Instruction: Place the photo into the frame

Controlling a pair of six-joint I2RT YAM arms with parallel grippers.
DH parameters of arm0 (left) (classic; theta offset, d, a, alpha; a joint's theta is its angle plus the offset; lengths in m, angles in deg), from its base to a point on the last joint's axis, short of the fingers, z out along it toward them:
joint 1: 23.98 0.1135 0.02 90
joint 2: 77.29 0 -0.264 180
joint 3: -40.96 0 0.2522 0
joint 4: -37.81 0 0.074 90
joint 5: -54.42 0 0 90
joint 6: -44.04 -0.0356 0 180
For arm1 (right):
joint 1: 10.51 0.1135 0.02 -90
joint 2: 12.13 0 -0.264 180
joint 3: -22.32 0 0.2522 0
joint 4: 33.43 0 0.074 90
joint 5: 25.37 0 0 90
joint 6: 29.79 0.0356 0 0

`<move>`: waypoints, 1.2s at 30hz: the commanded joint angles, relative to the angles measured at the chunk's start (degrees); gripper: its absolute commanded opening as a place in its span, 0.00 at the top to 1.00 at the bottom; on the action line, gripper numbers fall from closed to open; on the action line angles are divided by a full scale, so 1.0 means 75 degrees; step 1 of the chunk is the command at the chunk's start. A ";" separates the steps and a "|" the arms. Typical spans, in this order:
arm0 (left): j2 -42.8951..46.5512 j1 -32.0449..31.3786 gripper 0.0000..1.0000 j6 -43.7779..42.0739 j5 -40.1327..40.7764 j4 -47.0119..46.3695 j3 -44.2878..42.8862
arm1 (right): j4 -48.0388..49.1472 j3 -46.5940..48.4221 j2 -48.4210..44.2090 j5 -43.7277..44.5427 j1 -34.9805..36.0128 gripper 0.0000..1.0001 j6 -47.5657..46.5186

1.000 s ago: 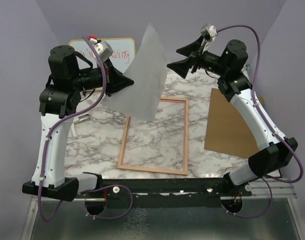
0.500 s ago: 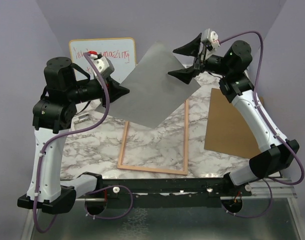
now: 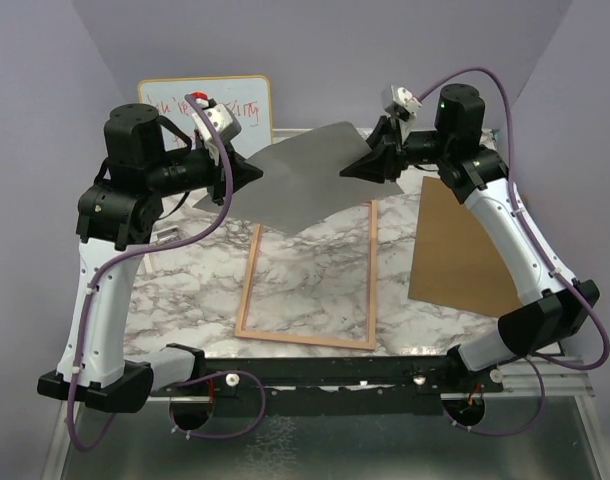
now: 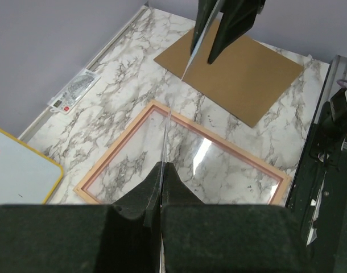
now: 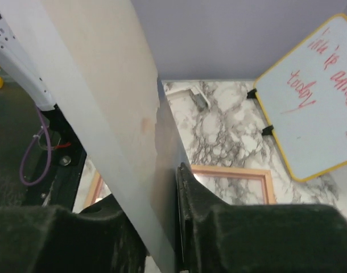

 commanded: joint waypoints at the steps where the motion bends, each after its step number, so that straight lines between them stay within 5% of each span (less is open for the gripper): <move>1: -0.0092 -0.0094 1.00 0.0125 0.0138 -0.0111 -0.0258 | -0.0649 -0.0693 -0.0316 0.0154 0.0026 0.85 -0.0141; 4: -0.0244 -0.0096 0.97 0.0361 0.0161 -0.0359 -0.0181 | 0.0174 -0.1404 -0.0714 0.0298 0.0024 0.99 0.0463; 6: -0.0403 -0.0096 0.74 0.0598 0.0375 -0.0552 -0.0134 | 0.0839 -0.1870 -0.0986 0.0505 0.0027 0.99 0.0860; 9: -0.0544 -0.0105 0.24 0.0770 0.1063 -0.0826 0.0002 | 0.1346 -0.2472 -0.1287 0.0821 0.0024 0.99 0.1319; 13: -0.0716 -0.0108 0.02 0.1236 0.2875 -0.1324 0.0065 | 0.1606 -0.2901 -0.1500 0.1685 0.0013 0.99 0.2350; 23: -0.1123 -0.0108 0.01 0.2019 0.4274 -0.2095 0.0267 | 0.3979 -0.5261 -0.1184 0.3393 0.0013 0.99 0.7835; 30: -0.1213 -0.0108 0.01 0.2644 0.5249 -0.2261 0.0999 | 0.5182 -0.7039 -0.1271 0.5640 0.0013 0.99 0.9808; 36: -0.1462 -0.0108 0.01 0.3513 0.5572 -0.2240 0.2349 | 0.5053 -0.7558 -0.1524 0.7672 0.0012 0.99 1.0166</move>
